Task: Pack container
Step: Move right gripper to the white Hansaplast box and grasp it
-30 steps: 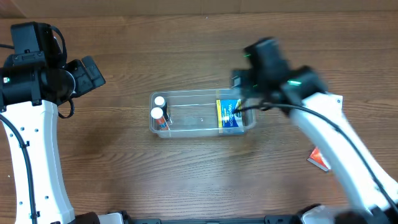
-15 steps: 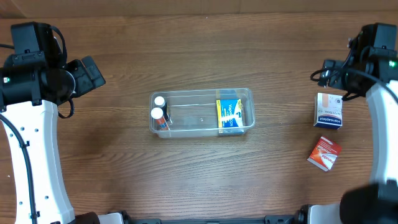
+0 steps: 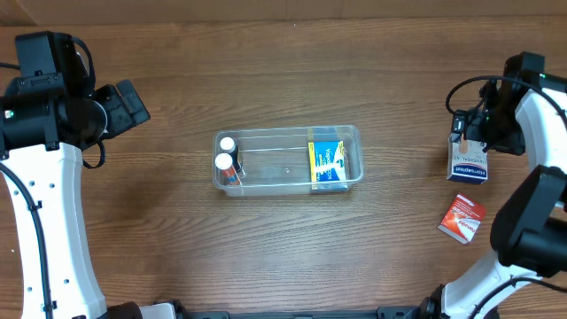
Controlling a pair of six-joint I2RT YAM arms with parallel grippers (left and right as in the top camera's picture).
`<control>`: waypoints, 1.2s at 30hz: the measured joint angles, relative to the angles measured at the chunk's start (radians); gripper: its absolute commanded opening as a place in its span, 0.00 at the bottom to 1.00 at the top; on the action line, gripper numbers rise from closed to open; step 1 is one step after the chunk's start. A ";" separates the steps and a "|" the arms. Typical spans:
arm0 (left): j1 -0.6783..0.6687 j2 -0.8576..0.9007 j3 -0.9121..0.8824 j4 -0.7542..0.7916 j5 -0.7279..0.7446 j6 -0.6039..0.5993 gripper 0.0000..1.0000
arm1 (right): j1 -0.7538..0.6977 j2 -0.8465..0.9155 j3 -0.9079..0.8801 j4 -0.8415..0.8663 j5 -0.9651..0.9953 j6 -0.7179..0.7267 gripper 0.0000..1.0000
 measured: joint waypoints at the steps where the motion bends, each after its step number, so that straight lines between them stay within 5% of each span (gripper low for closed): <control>1: 0.000 0.000 0.000 0.000 0.000 0.000 1.00 | 0.000 0.013 0.000 0.001 0.001 -0.002 1.00; 20: 0.000 0.000 0.000 -0.005 0.000 0.000 1.00 | -0.019 0.143 -0.019 0.055 0.018 -0.009 0.98; 29: 0.000 0.000 0.000 -0.008 0.000 0.000 1.00 | -0.019 0.143 -0.046 0.071 0.009 -0.008 0.67; 36: 0.000 0.000 0.000 -0.008 0.000 0.000 1.00 | -0.019 0.142 -0.046 0.073 0.010 -0.005 0.59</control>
